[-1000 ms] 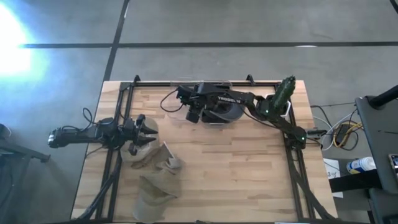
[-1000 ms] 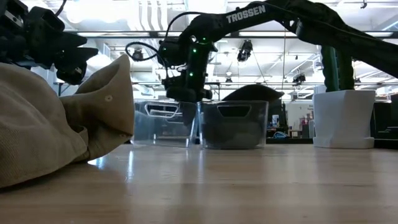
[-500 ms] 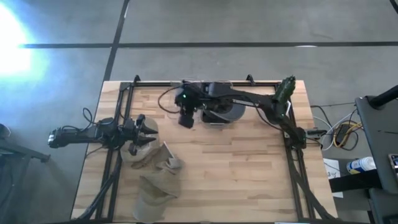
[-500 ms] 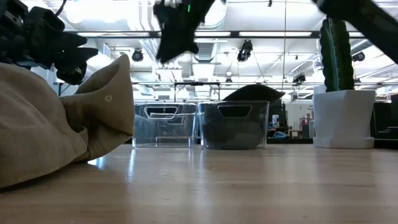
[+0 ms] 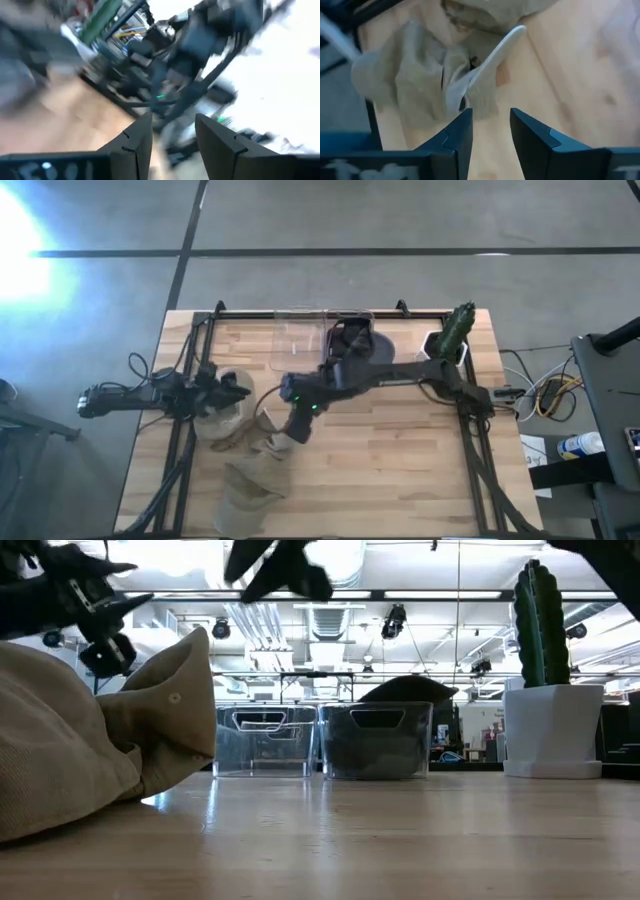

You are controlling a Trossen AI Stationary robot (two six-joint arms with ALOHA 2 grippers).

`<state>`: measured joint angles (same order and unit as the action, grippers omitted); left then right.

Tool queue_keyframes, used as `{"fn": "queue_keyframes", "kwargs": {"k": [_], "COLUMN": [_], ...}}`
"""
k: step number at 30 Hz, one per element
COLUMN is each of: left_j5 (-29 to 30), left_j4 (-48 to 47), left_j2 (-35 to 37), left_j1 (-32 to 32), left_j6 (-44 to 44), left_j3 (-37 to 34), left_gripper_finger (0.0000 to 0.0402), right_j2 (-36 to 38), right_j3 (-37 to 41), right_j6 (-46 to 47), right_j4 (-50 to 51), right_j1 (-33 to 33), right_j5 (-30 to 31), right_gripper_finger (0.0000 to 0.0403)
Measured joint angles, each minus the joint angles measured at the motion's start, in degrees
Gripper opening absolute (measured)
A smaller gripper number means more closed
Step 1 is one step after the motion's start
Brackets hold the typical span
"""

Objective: Pick & Place hat
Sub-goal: Put the middle brown cap into the left transparent bin

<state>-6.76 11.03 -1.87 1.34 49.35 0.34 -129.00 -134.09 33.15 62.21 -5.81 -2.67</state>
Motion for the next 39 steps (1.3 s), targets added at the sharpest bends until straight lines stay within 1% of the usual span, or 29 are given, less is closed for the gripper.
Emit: {"fn": "queue_keyframes", "kwargs": {"k": [2, 3, 5, 7, 9, 11, 15, 20, 23, 25, 28, 31, 34, 36, 39], "left_j5": [0.0, -0.1, -1.6, -4.2, -7.1, -9.3, -11.3, -11.6, -11.7, -11.8, -11.8, -11.8, -11.7, -11.7, -11.7], "left_j4": [0.5, 0.4, 0.4, 1.0, 1.4, 1.0, 1.8, 1.0, 0.3, 0.5, 0.4, 0.4, 0.4, 0.3, -0.3], "left_j2": [0.0, 0.0, 0.0, 0.0, 0.0, 0.0, 0.0, 0.0, 0.0, 0.0, 0.0, 0.0, 0.0, 0.0, 0.0], "left_j1": [0.0, 0.0, 0.0, 0.0, -0.1, -0.3, -0.4, -0.4, -0.4, -0.4, -0.4, -0.4, -0.4, -0.4, -0.4], "left_j6": [10.4, 14.0, 16.4, 16.6, 16.8, 16.6, 15.1, 14.7, 14.3, 14.1, 13.4, 13.0, 12.6, 12.6, 12.6], "left_j3": [0.0, 0.0, 0.0, 0.0, 0.2, 0.7, 2.1, 2.0, 2.0, 2.0, 2.0, 2.0, 2.1, 2.1, 2.1], "left_gripper_finger": [0.0142, 0.0142, 0.0142, 0.0142, 0.0142, 0.0142, 0.0142, 0.0142, 0.0142, 0.0142, 0.0142, 0.0142, 0.0142, 0.0142, 0.0142], "right_j2": [-2.4, -3.6, -5.7, -7.5, -8.9, -9.9, -10.6, -11.0, -9.4, -7.9, -7.1, -8.4, -9.8, -10.0, -10.0], "right_j3": [0.1, 0.1, 0.1, 0.1, 0.1, 0.1, -0.2, -0.3, -0.3, -0.5, -0.7, -0.5, -0.4, -0.4, -0.4], "right_j6": [3.6, 4.8, 6.6, 7.0, 6.9, 6.9, 8.5, 10.7, 10.8, 10.8, 11.5, 13.2, 13.5, 13.9, 14.4], "right_j4": [-4.0, -6.5, -10.3, -11.9, -10.5, -10.3, -11.3, -11.2, -11.0, -11.2, -11.8, -11.8, -13.2, -15.4, -16.2], "right_j1": [-0.2, -0.3, -0.4, -0.5, -0.5, -0.4, -0.4, -0.4, -0.4, -0.3, 0.1, 0.2, -0.1, -0.3, -0.5], "right_j5": [0.1, 0.1, 0.2, 0.7, 2.3, 2.7, 2.7, 3.4, 6.0, 6.1, 4.2, 1.5, 0.8, -0.4, -0.6], "right_gripper_finger": [0.0128, 0.0128, 0.0128, 0.0128, 0.0128, 0.0128, 0.0128, 0.0128, 0.0128, 0.0128, 0.0128, 0.0128, 0.0128, 0.0128, 0.0128]}}
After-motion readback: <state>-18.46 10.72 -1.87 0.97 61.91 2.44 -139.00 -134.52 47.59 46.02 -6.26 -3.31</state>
